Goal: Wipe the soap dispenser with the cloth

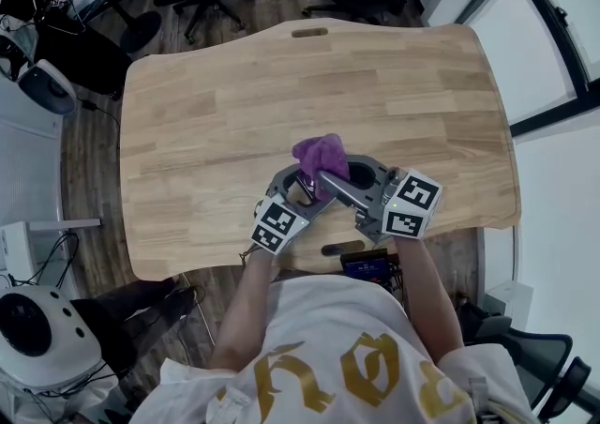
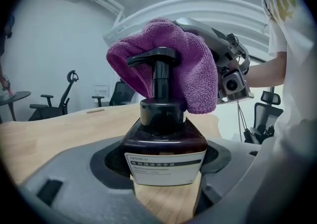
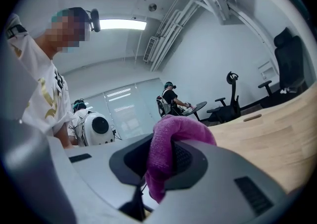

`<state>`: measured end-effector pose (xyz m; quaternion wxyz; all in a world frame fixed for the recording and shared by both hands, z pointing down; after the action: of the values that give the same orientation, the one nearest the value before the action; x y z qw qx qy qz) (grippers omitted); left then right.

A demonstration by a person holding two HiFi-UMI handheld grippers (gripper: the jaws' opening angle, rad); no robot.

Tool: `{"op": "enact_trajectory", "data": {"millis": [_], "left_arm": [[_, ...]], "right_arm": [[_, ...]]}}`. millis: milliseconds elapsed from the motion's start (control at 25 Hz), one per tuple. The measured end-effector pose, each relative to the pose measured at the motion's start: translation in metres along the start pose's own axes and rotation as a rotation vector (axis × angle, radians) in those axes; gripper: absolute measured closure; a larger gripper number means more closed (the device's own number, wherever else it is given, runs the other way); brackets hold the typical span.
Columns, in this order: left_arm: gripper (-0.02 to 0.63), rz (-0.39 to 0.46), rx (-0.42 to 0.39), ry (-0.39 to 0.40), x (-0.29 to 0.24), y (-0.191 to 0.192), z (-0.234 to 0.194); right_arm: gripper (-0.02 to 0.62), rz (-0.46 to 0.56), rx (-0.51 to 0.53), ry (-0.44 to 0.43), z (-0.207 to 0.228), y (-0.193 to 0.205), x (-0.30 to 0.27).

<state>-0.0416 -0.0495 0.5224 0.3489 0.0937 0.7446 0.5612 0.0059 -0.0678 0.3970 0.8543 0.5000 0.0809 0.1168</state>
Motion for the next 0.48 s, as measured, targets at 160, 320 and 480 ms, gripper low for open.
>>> {"op": "enact_trajectory", "data": {"millis": [160,320,480], "left_arm": [[0.258,0.010,0.007,0.002,-0.001,-0.003,0.001],[0.258,0.025,0.022,0.002,-0.001,-0.003,0.001],[0.258,0.039,0.031,-0.002,0.002,-0.005,-0.001]], "right_arm": [[0.541,0.009,0.012,0.026,0.004,-0.002,0.004],[0.542,0.027,0.000,0.080,0.015,-0.003,0.011],[0.541,0.017,-0.015,0.123,0.023,0.000,0.013]]}}
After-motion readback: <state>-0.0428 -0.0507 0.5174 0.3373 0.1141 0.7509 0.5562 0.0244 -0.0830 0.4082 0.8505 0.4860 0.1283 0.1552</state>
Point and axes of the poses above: the fingertips, and each gripper's own axes: x backward along the fingers, z to its right, y out of its underside, the point moved 4 cm from there along x, backward along the fingers, and after that the axes turned 1 degree about z, right-handed, at the moved point
